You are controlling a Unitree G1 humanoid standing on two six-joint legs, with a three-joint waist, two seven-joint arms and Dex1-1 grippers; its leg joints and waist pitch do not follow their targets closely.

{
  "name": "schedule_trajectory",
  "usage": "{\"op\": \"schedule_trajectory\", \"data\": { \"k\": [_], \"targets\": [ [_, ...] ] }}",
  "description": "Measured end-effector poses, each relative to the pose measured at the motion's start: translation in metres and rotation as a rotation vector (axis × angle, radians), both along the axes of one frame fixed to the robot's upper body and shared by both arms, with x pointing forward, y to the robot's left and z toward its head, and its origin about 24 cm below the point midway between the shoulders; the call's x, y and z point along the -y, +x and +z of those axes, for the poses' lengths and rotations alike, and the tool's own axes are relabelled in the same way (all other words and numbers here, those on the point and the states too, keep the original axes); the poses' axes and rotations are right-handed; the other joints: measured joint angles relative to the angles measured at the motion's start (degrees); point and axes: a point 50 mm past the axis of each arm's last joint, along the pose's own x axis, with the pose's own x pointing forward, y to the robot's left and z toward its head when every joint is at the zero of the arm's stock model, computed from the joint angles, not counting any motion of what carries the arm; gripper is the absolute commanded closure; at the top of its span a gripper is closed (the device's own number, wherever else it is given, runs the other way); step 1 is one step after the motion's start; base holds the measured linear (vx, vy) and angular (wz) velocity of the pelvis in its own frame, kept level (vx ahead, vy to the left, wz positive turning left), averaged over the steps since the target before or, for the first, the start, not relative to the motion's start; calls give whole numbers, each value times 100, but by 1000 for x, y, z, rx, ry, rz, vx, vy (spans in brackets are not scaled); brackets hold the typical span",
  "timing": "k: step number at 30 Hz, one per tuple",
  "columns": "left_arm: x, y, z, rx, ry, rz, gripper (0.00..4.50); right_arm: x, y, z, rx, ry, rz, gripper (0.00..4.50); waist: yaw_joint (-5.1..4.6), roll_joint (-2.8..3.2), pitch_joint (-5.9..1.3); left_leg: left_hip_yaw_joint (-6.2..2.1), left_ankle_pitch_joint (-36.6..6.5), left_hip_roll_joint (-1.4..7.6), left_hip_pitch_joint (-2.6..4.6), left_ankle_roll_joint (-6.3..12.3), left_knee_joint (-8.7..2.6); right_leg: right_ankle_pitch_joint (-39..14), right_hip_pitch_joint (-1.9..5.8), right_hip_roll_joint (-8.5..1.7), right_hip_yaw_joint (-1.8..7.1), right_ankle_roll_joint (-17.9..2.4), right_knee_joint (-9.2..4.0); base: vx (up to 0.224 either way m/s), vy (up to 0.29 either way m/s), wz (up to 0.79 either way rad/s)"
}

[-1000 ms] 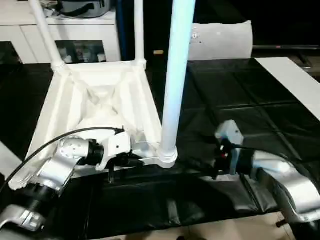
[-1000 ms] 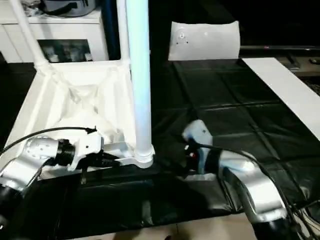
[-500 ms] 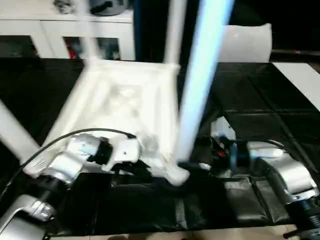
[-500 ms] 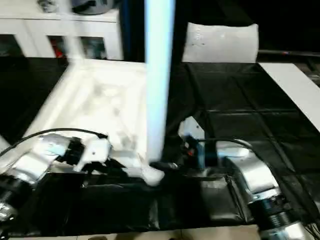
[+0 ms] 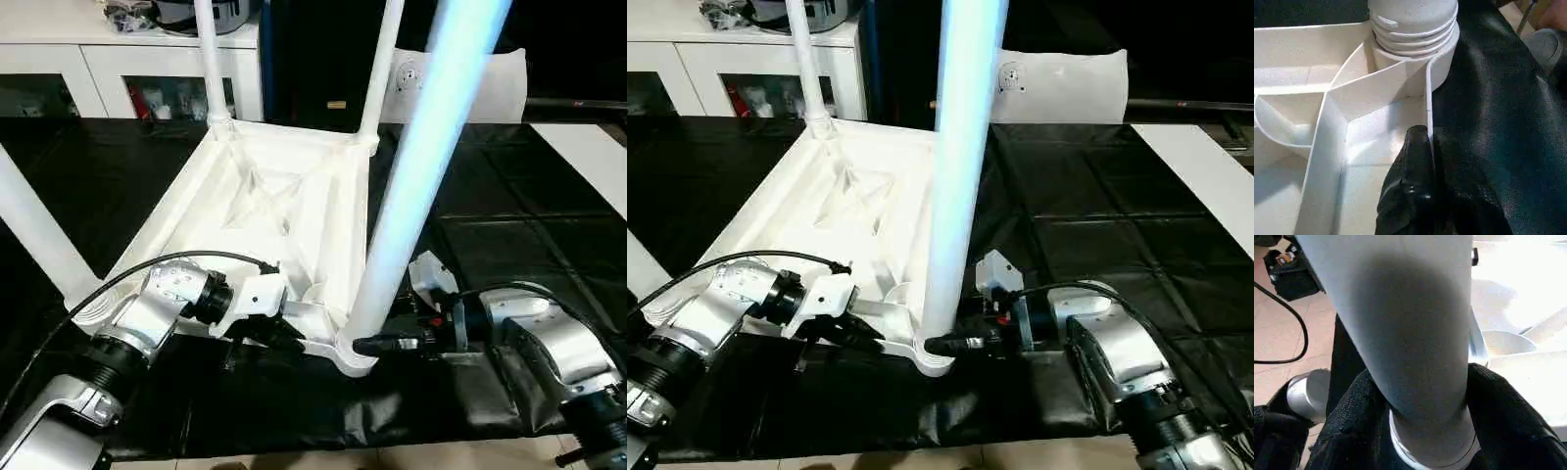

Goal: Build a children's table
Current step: Rotate leg to tighten

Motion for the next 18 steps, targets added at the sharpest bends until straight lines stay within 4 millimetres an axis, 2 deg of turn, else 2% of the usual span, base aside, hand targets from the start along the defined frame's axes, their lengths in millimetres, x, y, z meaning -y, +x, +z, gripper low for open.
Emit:
{"op": "schedule_trajectory", "data": {
  "k": [8, 14, 15, 18],
  "targets": [
    [0, 0, -1, -76, -7, 69, 450, 0, -1, -1, 8, 3, -8, 251, 4, 1, 0, 0, 0, 0, -1, 0, 0, 3, 0, 0, 0, -8, 0, 0, 0, 0],
    [8, 4, -3, -101, -23, 183, 450, -2, -1, -6, 4, 37, -177, 252, -23, 10, -2, 0, 0, -3, 6, -1, 4, -4, 3, -3, 0, 5, 2, 0, 0, 0],
    [9, 6, -4, -99, -27, 226, 450, -4, 0, -7, 15, 37, -242, 252, -54, 16, -6, 0, 1, -3, 13, -2, 3, -4, 6, -1, 0, 5, 2, 0, 0, 0],
    [16, 15, -5, -72, -32, 368, 450, -12, 11, -11, 54, 29, -480, 253, -256, 30, -11, -5, 4, -9, 26, -8, 8, -4, 8, 1, -6, 7, -4, 0, 0, 0]
  ]
}}
